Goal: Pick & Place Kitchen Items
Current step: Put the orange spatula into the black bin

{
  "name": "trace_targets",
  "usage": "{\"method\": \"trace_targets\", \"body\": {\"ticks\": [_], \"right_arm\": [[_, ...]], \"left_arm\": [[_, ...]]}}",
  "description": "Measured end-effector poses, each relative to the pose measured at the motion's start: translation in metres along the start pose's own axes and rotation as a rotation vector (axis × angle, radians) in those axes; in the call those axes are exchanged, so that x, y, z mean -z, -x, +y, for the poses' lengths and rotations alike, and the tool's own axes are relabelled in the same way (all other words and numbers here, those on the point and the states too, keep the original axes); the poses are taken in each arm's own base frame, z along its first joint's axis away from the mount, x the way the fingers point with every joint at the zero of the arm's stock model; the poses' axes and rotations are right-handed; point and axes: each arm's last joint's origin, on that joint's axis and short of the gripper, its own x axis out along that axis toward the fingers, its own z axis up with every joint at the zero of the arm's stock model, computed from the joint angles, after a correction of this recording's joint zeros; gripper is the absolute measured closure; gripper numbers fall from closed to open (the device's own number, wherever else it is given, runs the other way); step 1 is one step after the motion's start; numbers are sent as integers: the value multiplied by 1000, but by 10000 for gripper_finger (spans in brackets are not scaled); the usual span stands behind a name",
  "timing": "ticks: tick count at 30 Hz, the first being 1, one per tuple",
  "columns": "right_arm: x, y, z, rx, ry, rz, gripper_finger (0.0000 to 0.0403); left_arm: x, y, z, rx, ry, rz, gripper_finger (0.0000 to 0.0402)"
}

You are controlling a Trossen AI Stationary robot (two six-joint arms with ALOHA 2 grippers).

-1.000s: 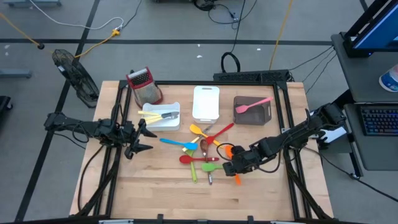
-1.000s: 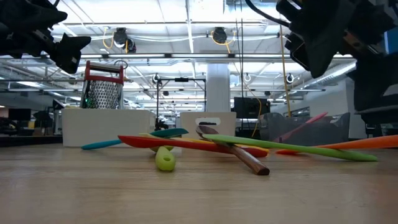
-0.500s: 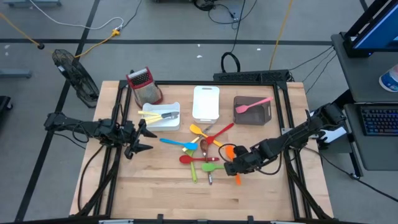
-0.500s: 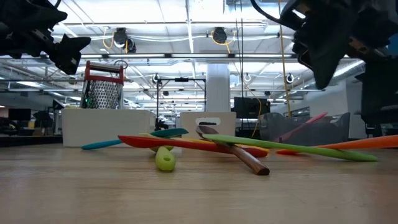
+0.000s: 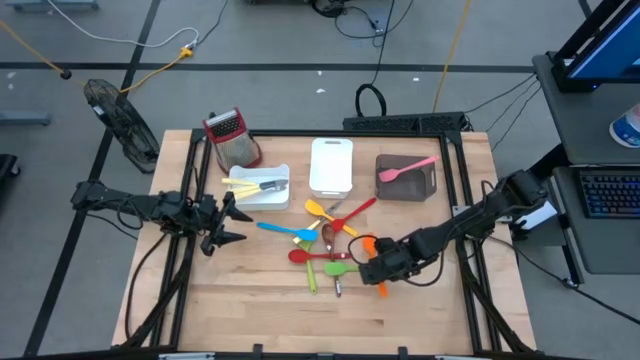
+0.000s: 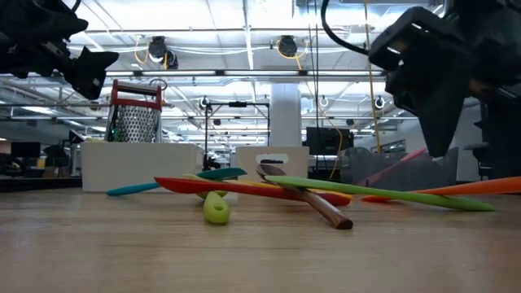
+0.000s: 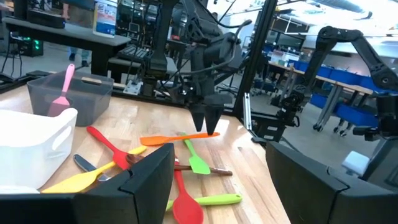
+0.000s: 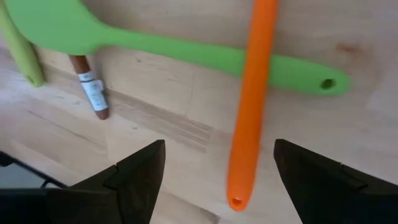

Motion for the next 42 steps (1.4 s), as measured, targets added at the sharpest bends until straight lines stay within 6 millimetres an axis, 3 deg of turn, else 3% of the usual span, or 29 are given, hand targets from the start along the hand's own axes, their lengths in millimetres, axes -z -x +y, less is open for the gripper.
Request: {"method": "trace_targets", "body": {"ticks": [42], "right_arm": [[4, -6, -2, 19, 16, -23, 106]], "left_arm": [[1, 0, 1, -27, 1, 1, 144]]}}
